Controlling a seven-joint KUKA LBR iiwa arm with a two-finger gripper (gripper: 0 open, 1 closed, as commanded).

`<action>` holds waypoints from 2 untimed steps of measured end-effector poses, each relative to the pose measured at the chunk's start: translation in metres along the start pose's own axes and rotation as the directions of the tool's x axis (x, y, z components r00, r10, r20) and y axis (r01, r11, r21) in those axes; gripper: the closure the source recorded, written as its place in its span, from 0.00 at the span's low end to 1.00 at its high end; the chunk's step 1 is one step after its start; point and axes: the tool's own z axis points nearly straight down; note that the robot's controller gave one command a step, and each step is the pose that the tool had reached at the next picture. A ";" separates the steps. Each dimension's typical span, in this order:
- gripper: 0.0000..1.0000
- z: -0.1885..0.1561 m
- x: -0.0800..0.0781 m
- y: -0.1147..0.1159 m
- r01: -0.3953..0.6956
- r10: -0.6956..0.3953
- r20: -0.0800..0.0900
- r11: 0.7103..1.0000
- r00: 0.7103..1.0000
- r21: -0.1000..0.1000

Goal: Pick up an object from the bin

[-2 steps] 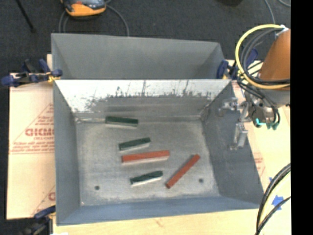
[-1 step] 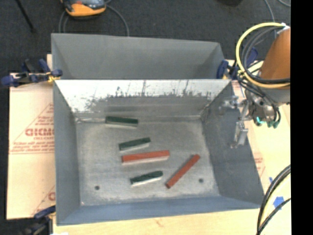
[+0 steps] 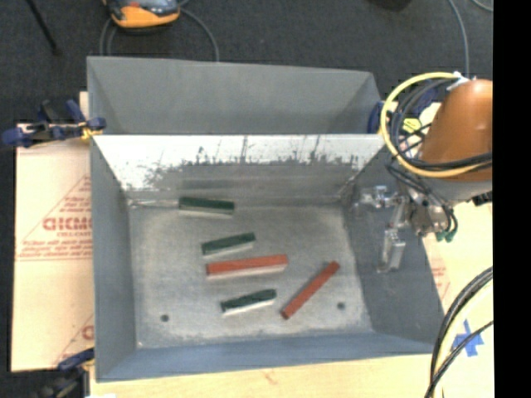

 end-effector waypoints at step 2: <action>0.00 0.055 -0.025 0.023 0.234 -0.234 0.004 0.972 0.972 -0.001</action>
Offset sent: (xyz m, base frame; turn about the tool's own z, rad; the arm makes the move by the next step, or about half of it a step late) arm -0.0474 0.0327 -0.1140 -0.2319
